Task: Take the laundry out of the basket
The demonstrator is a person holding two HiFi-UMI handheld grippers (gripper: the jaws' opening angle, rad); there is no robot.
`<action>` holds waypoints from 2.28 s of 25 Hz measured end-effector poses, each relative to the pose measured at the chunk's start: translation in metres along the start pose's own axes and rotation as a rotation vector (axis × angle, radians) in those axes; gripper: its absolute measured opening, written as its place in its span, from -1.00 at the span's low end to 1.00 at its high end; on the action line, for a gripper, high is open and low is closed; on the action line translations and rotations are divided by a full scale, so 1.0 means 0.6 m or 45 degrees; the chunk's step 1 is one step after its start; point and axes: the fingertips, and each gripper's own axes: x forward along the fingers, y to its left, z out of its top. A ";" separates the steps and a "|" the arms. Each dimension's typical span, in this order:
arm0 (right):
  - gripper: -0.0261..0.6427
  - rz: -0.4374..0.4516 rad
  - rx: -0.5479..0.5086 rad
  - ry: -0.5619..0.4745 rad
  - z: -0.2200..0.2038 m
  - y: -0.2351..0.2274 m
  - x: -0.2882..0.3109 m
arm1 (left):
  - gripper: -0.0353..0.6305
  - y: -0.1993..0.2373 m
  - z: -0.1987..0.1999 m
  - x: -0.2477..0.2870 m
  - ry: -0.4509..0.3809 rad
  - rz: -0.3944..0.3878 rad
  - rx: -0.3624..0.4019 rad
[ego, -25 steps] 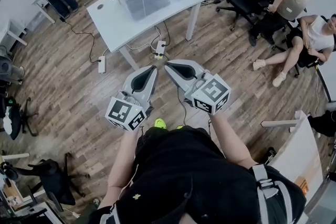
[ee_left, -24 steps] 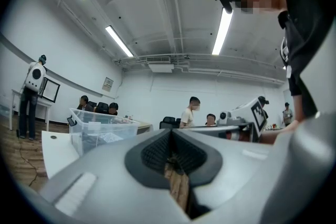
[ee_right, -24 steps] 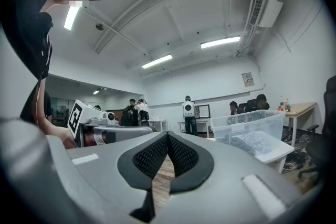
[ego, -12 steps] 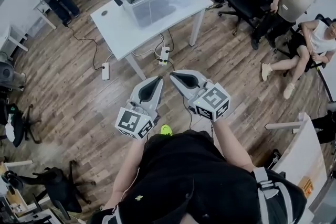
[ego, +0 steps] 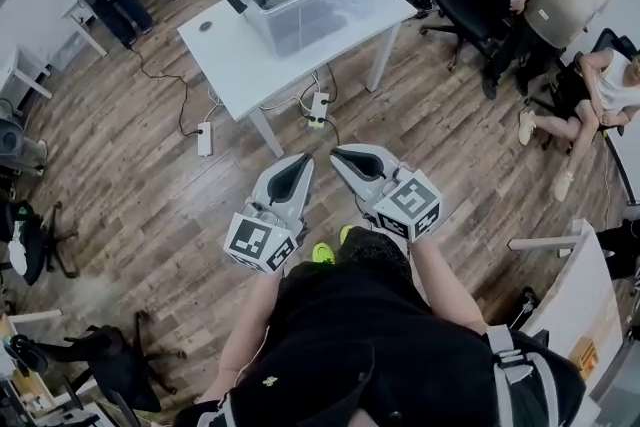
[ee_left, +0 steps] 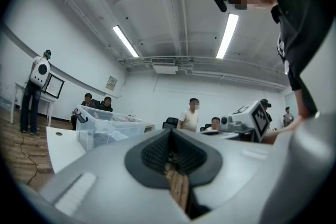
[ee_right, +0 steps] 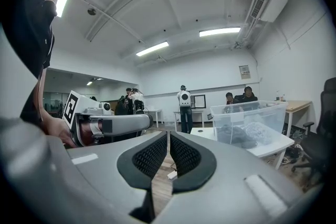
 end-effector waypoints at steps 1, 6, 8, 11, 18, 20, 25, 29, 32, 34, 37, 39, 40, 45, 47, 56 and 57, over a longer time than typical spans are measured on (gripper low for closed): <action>-0.90 0.002 0.006 0.003 0.000 -0.003 0.005 | -0.90 0.006 -0.002 0.001 0.005 -0.001 -0.007; -0.89 0.004 0.036 0.012 0.000 -0.038 0.033 | -0.90 0.038 -0.010 0.028 0.020 0.009 -0.027; -0.89 0.019 0.034 0.014 0.000 -0.052 0.045 | -0.90 0.051 -0.009 0.041 0.021 0.017 -0.028; -0.89 0.053 0.035 0.010 0.000 -0.077 0.071 | -0.90 0.074 -0.005 0.063 0.012 0.043 -0.003; -0.85 0.113 0.035 -0.001 0.010 -0.160 0.140 | -0.90 0.152 0.003 0.133 0.006 0.137 0.035; -0.85 0.127 0.048 -0.001 0.013 -0.191 0.153 | -0.90 0.169 0.003 0.162 0.014 0.152 0.035; -0.85 0.165 0.057 -0.009 0.033 -0.270 0.188 | -0.90 0.210 0.007 0.233 0.030 0.187 0.036; -0.85 0.195 0.057 0.005 0.039 -0.333 0.213 | -0.90 0.242 0.003 0.291 0.046 0.219 0.023; -0.85 0.218 0.056 0.009 0.043 -0.378 0.229 | -0.90 0.263 0.002 0.337 0.055 0.236 0.026; -0.85 0.233 0.058 0.005 0.045 -0.404 0.236 | -0.90 0.273 0.000 0.362 0.061 0.248 0.029; -0.85 0.257 0.052 -0.007 0.052 -0.443 0.250 | -0.90 0.293 -0.005 0.399 0.075 0.275 0.034; -0.85 0.280 0.046 -0.011 0.055 -0.465 0.258 | -0.90 0.305 -0.005 0.421 0.075 0.299 0.038; -0.85 0.291 0.043 -0.012 0.057 -0.476 0.262 | -0.90 0.311 -0.004 0.432 0.073 0.309 0.038; -0.85 0.321 0.040 -0.020 0.067 -0.521 0.280 | -0.90 0.326 -0.004 0.469 0.085 0.329 0.030; -0.85 0.332 0.032 -0.027 0.073 -0.529 0.290 | -0.90 0.335 -0.001 0.474 0.087 0.341 0.030; -0.85 0.371 0.031 -0.044 0.095 -0.542 0.327 | -0.90 0.377 0.014 0.492 0.056 0.365 0.041; -0.85 0.369 0.030 -0.049 0.099 -0.546 0.332 | -0.90 0.383 0.019 0.496 0.043 0.360 0.047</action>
